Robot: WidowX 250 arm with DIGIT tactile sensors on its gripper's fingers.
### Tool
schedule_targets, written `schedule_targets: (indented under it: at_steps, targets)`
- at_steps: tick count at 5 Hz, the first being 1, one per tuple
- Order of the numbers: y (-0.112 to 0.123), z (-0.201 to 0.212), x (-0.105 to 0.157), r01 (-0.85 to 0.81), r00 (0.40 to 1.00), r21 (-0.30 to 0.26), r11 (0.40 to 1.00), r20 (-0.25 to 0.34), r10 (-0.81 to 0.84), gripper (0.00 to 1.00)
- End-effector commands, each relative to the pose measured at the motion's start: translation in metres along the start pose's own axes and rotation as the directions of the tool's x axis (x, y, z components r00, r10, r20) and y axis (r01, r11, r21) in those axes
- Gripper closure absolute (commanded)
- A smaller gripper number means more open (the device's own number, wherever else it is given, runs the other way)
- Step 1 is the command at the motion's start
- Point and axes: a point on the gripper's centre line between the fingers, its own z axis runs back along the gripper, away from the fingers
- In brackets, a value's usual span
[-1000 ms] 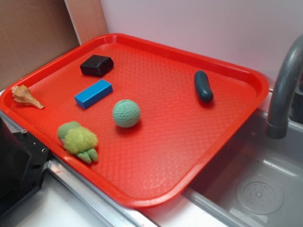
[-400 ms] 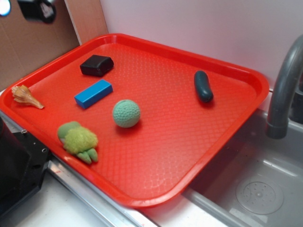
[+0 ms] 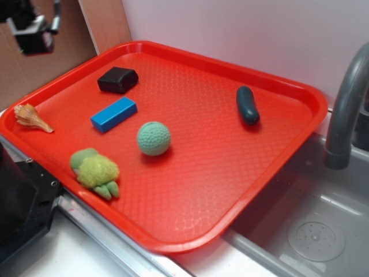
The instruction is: Grab the shell.
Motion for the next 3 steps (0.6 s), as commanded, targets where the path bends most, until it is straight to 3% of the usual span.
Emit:
schedule_targets:
  at_steps: [1, 2, 3]
  targets:
    - [0.005, 0.003, 0.001, -0.010, 1.000, -0.007, 1.000, 0.006, 0.010, 0.00]
    - [0.005, 0.003, 0.001, -0.010, 1.000, -0.007, 1.000, 0.006, 0.010, 0.00]
    - [0.013, -0.026, 0.017, -0.177, 0.984, -0.021, 0.984, 0.011, 0.177, 0.00]
